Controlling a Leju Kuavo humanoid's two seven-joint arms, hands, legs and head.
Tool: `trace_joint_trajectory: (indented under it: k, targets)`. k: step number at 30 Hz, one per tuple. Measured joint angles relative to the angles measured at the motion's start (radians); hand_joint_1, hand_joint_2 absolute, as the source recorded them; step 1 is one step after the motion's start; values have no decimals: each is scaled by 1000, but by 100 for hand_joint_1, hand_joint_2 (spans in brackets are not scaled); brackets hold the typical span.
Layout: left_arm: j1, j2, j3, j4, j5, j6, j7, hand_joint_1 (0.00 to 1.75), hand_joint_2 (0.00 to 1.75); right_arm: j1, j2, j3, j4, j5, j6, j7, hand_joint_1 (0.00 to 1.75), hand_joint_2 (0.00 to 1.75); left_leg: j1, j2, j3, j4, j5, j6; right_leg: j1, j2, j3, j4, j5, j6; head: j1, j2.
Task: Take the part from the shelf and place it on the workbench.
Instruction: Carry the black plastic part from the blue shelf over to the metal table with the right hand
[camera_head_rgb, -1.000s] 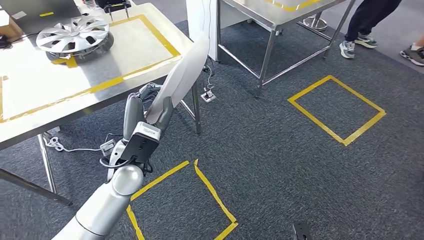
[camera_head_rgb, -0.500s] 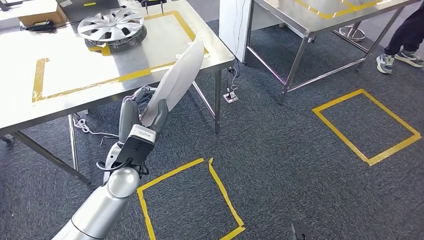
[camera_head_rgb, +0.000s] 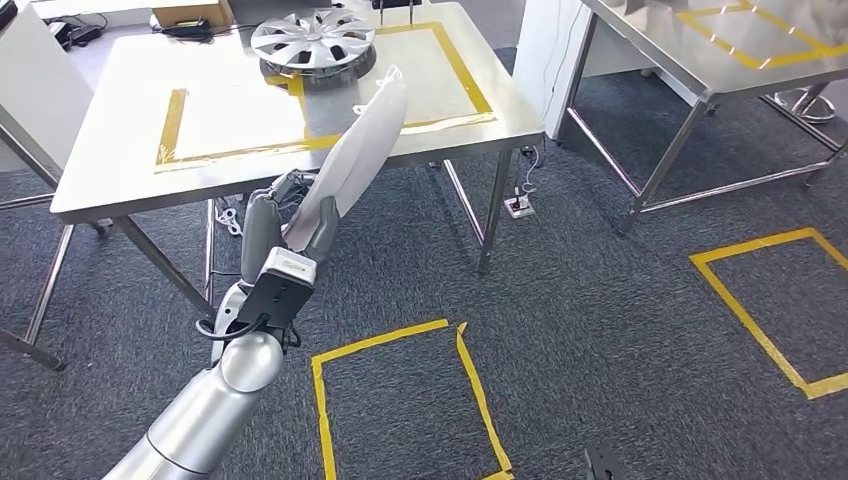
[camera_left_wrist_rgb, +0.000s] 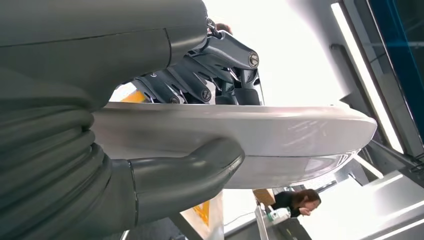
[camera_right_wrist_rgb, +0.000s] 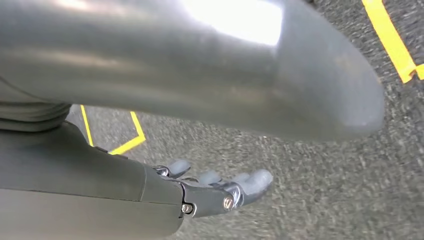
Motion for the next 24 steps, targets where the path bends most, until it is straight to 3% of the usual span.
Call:
trace_joint_trajectory:
  k: [2, 3, 5, 7, 9, 10, 13, 15, 18, 24]
  targets:
    - [-2, 0, 0, 3, -16, 14, -1, 175, 175, -2, 1, -2, 0, 0, 0, 1, 0, 0, 2, -18, -5, -5, 6, -14, 2, -20, 1, -6, 5, -12, 0, 0]
    - [-3, 0, 0, 4, -24, 20, -1, 175, 175, -3, 2, -3, 0, 1, 0, 1, 0, 0, 1, -10, -10, 0, 2, -20, 0, -30, 2, -9, 8, -20, -2, 0]
    - [-8, 1, -1, 6, -35, 28, -1, 175, 175, -5, 4, -5, 0, 1, -1, 1, 0, 0, -3, 37, -42, 65, -39, -27, -2, -53, 3, -15, 12, -34, -9, 0]
    - [-11, 1, -2, 9, -39, 31, 0, 175, 175, -2, 4, -7, 0, 1, -1, 1, 0, 0, -3, 88, -99, 193, -105, -32, 3, -78, 2, -15, 12, -41, -15, 0]
    - [-10, 1, -2, 14, -41, 32, 1, 175, 175, -1, 4, -8, 0, 2, -1, 1, 0, 0, -1, 104, -129, 270, -126, -34, 6, -104, 1, -14, 11, -43, -15, 0]
    - [-10, 2, -3, 16, -44, 34, 1, 175, 175, -2, 4, -8, 0, 2, -1, 1, 0, 0, -1, 108, -117, 253, -110, -33, 7, -116, 2, -14, 10, -42, -15, 0]
    - [-14, 2, -3, 19, -53, 42, 2, 175, 175, -5, 5, -10, 0, -1, -7, 2, 0, 0, -4, 130, -9, 65, -35, -20, 10, -140, 4, -11, 7, -36, -15, 0]
    - [-16, 1, -4, 20, -58, 46, 4, 175, 175, -9, 6, -17, 0, -10, -12, 3, 0, 0, -7, 138, 27, -3, -24, -12, 15, -148, 2, -8, 5, -30, -13, 0]
    - [-15, 1, -4, 25, -65, 52, 8, 175, 175, -12, 7, -24, 0, -15, -5, 3, 0, 0, -8, 136, 28, -10, -22, -10, 17, -150, 1, -9, 7, -32, -10, 0]
    - [-16, -1, -6, 32, -74, 63, 13, 175, 175, -11, 7, -28, 0, -9, 12, -5, 0, 0, -10, 140, 27, -9, -23, 0, 16, -145, 3, -21, 17, -17, -10, 0]
